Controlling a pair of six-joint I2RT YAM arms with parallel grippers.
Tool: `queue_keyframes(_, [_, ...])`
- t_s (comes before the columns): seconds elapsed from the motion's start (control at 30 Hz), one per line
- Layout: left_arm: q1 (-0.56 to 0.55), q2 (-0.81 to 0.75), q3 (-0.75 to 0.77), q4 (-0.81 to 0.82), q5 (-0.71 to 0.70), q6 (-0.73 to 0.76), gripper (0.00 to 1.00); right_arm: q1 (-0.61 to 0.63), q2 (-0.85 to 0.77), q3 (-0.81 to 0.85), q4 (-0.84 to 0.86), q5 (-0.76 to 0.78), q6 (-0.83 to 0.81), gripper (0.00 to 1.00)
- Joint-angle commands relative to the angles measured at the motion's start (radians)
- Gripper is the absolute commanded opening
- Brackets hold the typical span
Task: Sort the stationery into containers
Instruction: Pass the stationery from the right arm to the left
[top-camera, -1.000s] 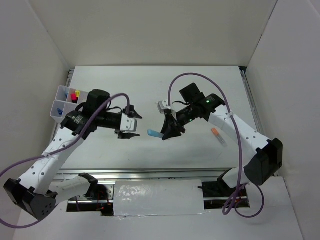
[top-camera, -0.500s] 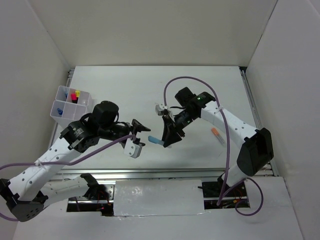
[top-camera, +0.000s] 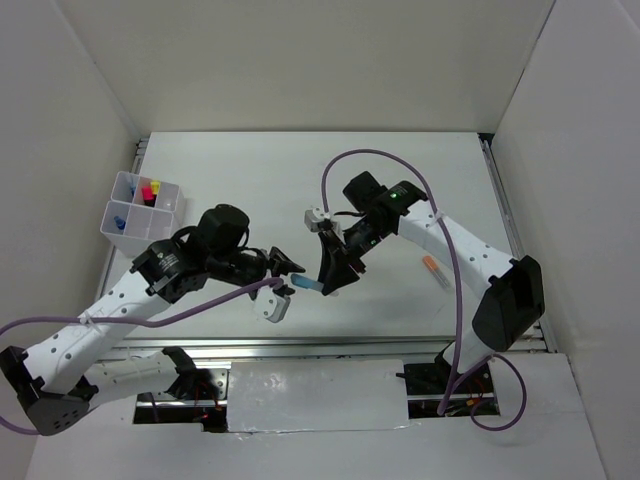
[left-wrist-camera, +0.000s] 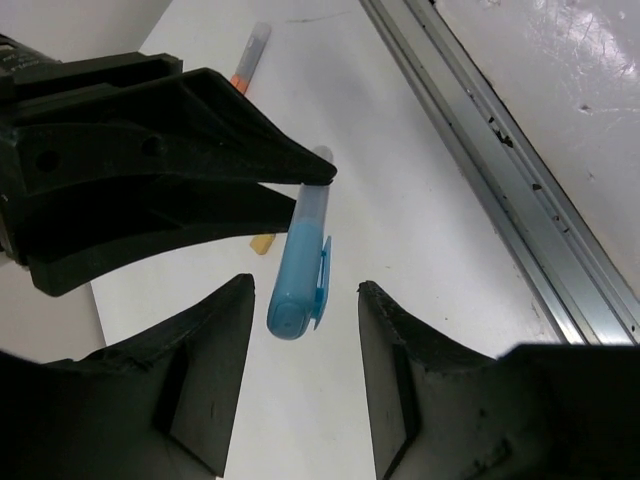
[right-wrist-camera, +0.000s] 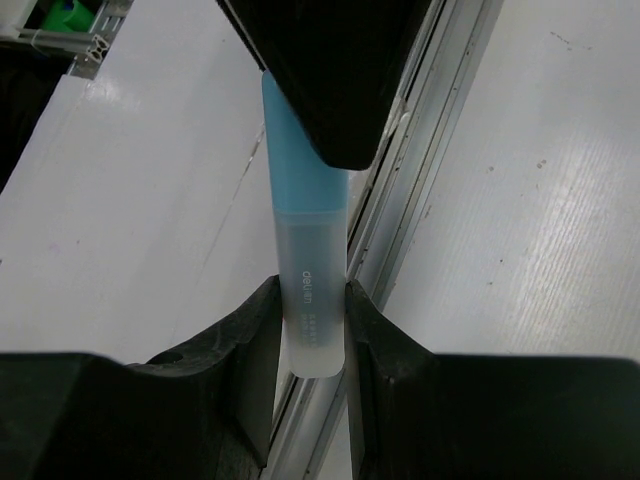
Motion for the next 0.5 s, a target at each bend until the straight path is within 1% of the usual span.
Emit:
queue_keyframes(0.0, [-0.022, -0.007, 0.001, 0.014, 0.012, 0.032, 0.58, 0.018, 0.011, 0.049, -0.029, -0.037, -0.011, 0.08])
queue_keyframes(0.2, [-0.08, -0.022, -0.031, 0.042, -0.008, -0.017, 0.5, 0.024, 0.029, 0.059, -0.017, -0.044, -0.009, 0.09])
queue_keyframes(0.3, [-0.084, -0.024, -0.039, 0.042, -0.013, -0.024, 0.46, 0.025, 0.033, 0.072, -0.02, -0.049, -0.011, 0.09])
queue_keyframes(0.47, [-0.093, -0.018, -0.04, 0.054, -0.043, -0.041, 0.32, 0.035, 0.026, 0.076, -0.029, -0.049, -0.012, 0.09])
